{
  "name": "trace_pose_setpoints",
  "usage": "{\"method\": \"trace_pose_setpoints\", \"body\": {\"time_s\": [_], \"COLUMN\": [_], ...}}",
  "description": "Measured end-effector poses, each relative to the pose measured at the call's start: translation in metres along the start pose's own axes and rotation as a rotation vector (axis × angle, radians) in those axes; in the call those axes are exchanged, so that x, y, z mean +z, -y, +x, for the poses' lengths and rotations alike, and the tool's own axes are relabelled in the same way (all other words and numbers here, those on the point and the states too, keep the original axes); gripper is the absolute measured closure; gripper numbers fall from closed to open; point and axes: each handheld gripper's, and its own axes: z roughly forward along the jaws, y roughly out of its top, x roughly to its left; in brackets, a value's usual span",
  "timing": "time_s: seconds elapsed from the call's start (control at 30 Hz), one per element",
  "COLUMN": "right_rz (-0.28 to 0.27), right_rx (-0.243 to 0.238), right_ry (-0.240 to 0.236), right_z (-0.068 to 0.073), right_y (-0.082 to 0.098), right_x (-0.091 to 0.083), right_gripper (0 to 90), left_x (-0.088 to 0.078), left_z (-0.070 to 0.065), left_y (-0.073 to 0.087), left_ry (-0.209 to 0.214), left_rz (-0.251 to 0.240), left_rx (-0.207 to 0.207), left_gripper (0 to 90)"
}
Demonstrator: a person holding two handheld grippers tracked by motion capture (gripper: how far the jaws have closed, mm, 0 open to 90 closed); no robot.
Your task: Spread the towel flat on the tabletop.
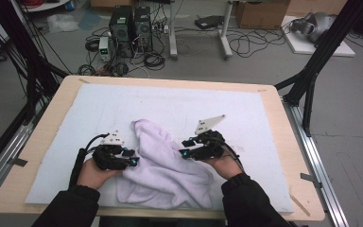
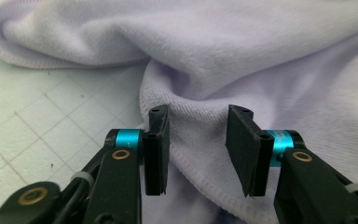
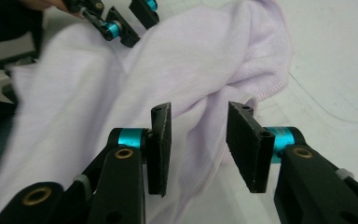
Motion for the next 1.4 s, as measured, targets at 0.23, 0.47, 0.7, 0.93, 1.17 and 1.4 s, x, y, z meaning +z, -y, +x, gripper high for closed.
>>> {"method": "trace_pose_setpoints", "body": {"time_s": [0.23, 0.47, 0.7, 0.93, 1.17, 1.4], "right_rz": [0.099, 0.088, 0.054, 0.052, 0.040, -0.035], "right_rx": [0.064, 0.074, 0.068, 0.109, 0.141, 0.122], "right_ry": [-0.055, -0.022, 0.062, 0.075, 0.068, 0.112], "right_z": [-0.017, -0.015, -0.004, 0.016, 0.022, 0.005], "right_y": [0.007, 0.006, 0.021, 0.064, 0.083, 0.050], "right_x": [0.048, 0.019, -0.032, -0.065, -0.076, -0.070], "right_gripper": [76.2, 86.7, 86.8, 87.0, 78.7, 57.4], "left_x": [0.010, -0.003, -0.031, -0.044, -0.051, -0.035], "left_z": [-0.001, -0.002, -0.016, -0.033, -0.030, -0.014], "left_y": [-0.003, -0.006, -0.007, 0.012, 0.013, -0.017], "left_ry": [0.013, 0.007, 0.018, 0.017, 0.051, 0.052], "left_rz": [0.032, -0.025, -0.091, -0.074, -0.090, -0.130], "left_rx": [0.018, -0.002, 0.035, 0.061, 0.046, 0.046], "left_gripper": [83.9, 85.2, 85.2, 85.3, 72.1, 57.8]}}
